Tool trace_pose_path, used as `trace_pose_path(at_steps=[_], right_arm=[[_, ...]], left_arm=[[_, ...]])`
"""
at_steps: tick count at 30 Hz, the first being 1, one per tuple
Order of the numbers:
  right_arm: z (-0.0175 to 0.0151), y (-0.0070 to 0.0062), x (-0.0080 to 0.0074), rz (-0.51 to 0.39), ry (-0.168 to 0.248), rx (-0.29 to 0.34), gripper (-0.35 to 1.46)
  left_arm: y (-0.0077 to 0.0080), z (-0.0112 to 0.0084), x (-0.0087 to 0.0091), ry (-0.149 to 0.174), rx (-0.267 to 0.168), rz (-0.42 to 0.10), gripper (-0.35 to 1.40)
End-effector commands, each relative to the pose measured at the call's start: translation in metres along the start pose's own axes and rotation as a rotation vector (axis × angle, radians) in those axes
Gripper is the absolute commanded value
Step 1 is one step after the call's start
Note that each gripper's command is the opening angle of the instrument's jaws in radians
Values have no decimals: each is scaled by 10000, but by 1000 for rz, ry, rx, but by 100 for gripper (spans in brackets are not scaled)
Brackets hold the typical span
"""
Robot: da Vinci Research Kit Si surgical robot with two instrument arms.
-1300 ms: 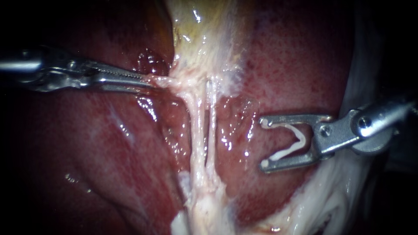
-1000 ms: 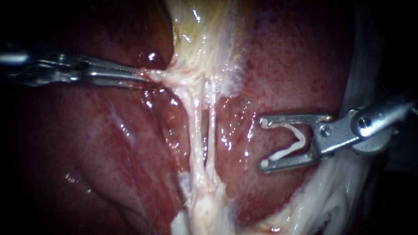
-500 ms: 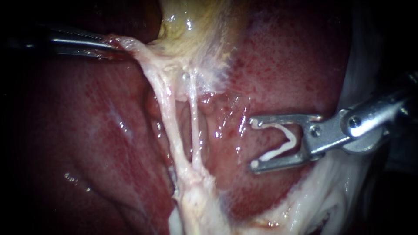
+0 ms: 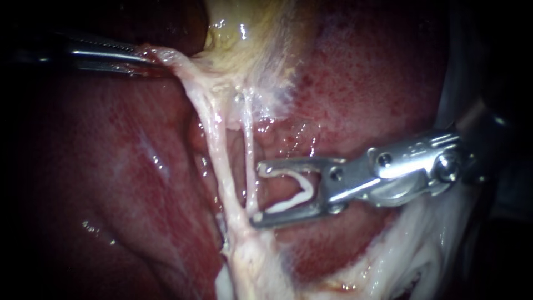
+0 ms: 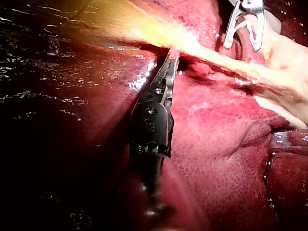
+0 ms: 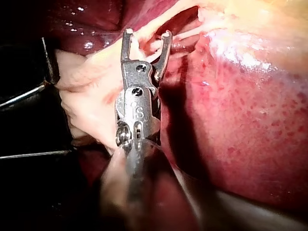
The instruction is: Clipping first clip left tube
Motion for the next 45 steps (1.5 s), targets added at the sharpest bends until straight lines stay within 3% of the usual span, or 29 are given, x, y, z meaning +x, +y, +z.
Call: trace_pose_path(at_steps=[1,12,16,21,26,38,45], right_arm=[[4,0,-2,0,0,4,50],[27,15,-44,73,-12,38,49],[30,19,-50,77,-13,36,49],[40,21,-50,74,-5,58,49],[57,21,-49,89,23,168,48],[82,19,-42,92,42,181,48],[89,17,-30,155,77,189,47]], left_arm=[[0,0,0,0,0,0,-35],[0,2,-3,0,2,1,-35],[0,2,-3,0,2,2,-35],[0,2,-3,0,2,2,-35],[0,2,-3,0,2,2,-35],[1,4,-3,0,3,2,-35],[0,5,-3,0,4,2,-35]])
